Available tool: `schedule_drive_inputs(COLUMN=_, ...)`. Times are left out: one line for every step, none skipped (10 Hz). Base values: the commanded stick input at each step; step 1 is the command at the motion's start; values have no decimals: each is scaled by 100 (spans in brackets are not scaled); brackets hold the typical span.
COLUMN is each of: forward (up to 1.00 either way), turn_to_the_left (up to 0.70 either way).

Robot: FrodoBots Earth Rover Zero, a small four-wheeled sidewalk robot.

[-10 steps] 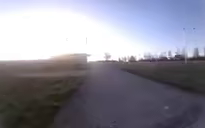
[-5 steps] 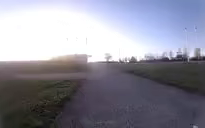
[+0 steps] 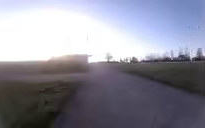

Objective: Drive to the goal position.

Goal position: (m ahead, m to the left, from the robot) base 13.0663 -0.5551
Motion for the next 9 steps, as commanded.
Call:
schedule_drive_inputs(forward=100, turn_to_the_left=0)
schedule_drive_inputs(forward=100, turn_to_the_left=0)
schedule_drive_inputs(forward=100, turn_to_the_left=0)
schedule_drive_inputs(forward=100, turn_to_the_left=0)
schedule_drive_inputs(forward=100, turn_to_the_left=0)
schedule_drive_inputs(forward=100, turn_to_the_left=0)
schedule_drive_inputs(forward=100, turn_to_the_left=0)
schedule_drive_inputs(forward=100, turn_to_the_left=0)
schedule_drive_inputs(forward=100, turn_to_the_left=0)
